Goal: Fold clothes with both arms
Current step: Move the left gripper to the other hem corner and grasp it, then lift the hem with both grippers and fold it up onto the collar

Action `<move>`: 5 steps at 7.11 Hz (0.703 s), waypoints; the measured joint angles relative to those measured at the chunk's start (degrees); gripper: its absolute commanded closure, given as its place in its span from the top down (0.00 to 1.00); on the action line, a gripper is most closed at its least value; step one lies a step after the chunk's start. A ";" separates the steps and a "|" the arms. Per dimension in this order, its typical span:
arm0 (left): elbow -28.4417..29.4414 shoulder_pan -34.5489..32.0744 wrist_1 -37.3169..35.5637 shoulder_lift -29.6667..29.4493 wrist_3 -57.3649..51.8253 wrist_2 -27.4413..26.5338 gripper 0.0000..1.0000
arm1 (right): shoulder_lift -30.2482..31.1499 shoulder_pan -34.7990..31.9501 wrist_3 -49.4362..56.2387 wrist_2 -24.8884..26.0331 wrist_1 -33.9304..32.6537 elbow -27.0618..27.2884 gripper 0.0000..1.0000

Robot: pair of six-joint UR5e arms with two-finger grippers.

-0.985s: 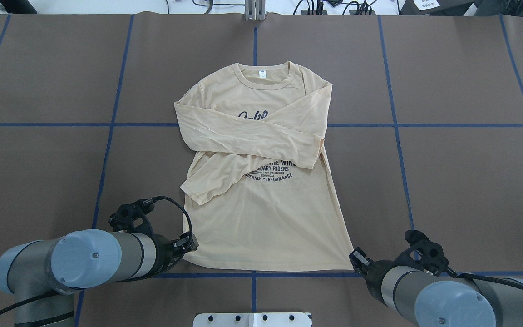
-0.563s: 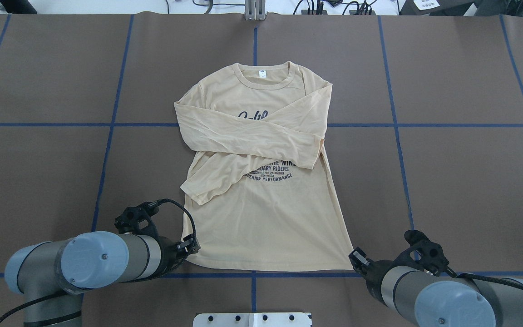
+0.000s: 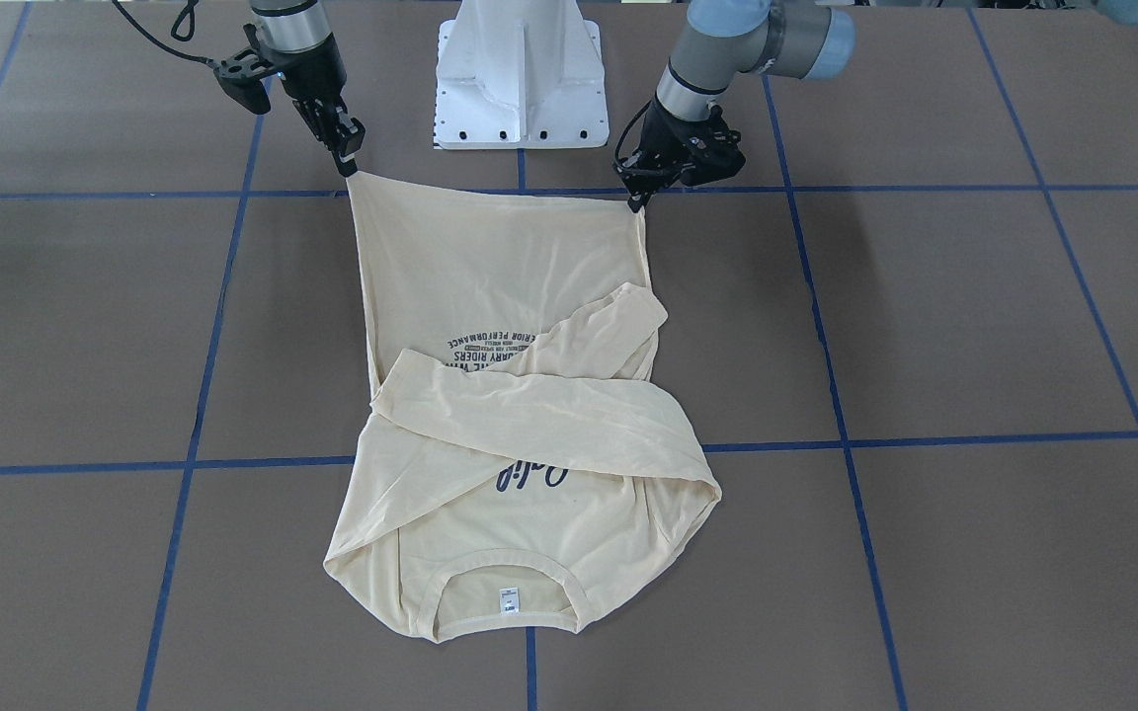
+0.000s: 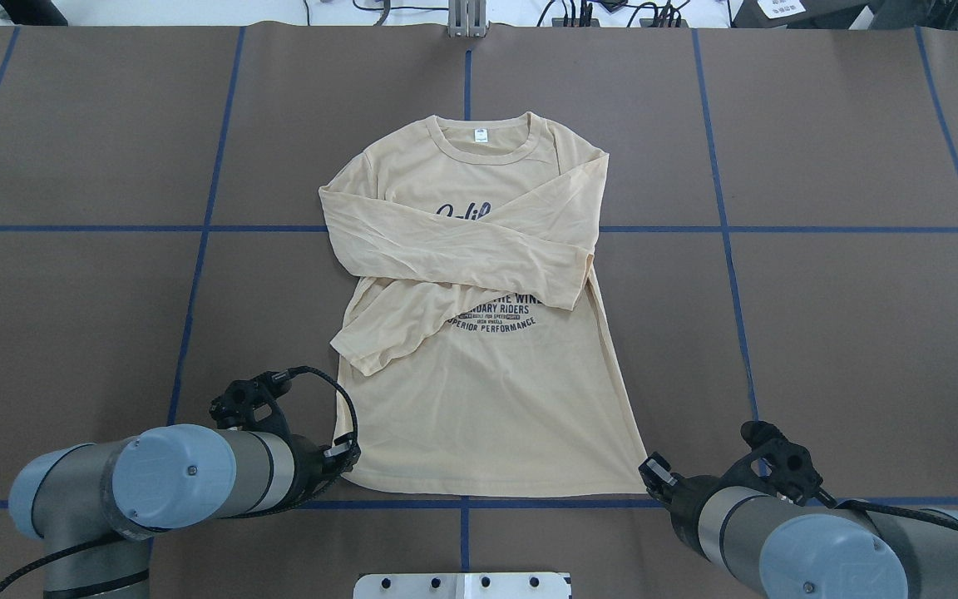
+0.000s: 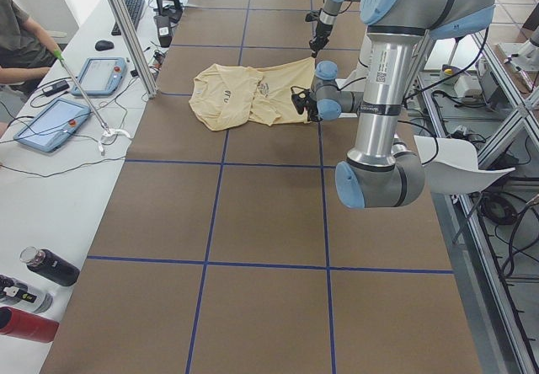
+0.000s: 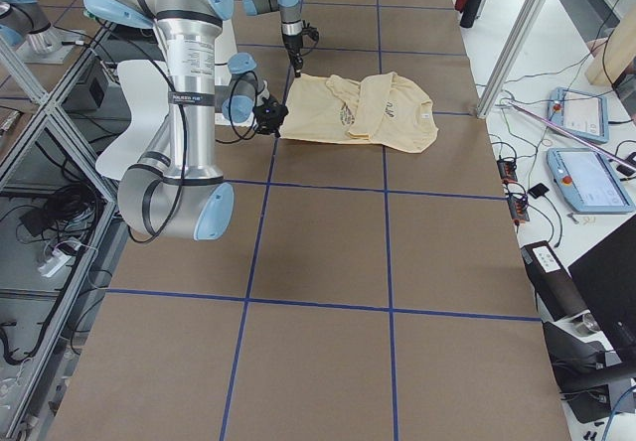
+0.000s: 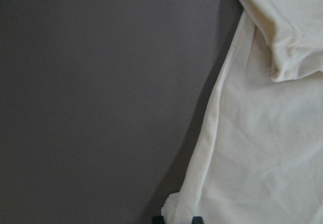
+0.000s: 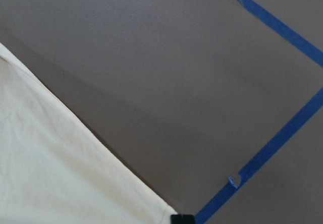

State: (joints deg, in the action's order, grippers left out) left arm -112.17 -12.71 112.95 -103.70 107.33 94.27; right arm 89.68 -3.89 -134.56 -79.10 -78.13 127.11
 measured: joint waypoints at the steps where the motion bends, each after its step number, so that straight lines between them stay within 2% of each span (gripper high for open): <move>1: -1.46 -0.20 -0.35 0.43 -0.14 0.36 0.00 | 0.04 -0.03 0.00 -0.02 0.00 0.07 0.00; 3: -5.39 -0.33 -1.16 2.73 -0.24 1.46 0.00 | 0.45 0.04 -0.08 -0.25 -0.02 0.93 0.00; 5: -10.86 -0.10 -3.84 5.08 -0.20 2.77 0.00 | 1.13 1.02 -0.27 -3.47 -0.07 3.79 0.00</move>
State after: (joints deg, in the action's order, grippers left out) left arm -123.04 -12.81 109.10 -98.62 107.13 97.05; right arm 90.80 -2.88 -134.83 -82.58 -78.21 130.90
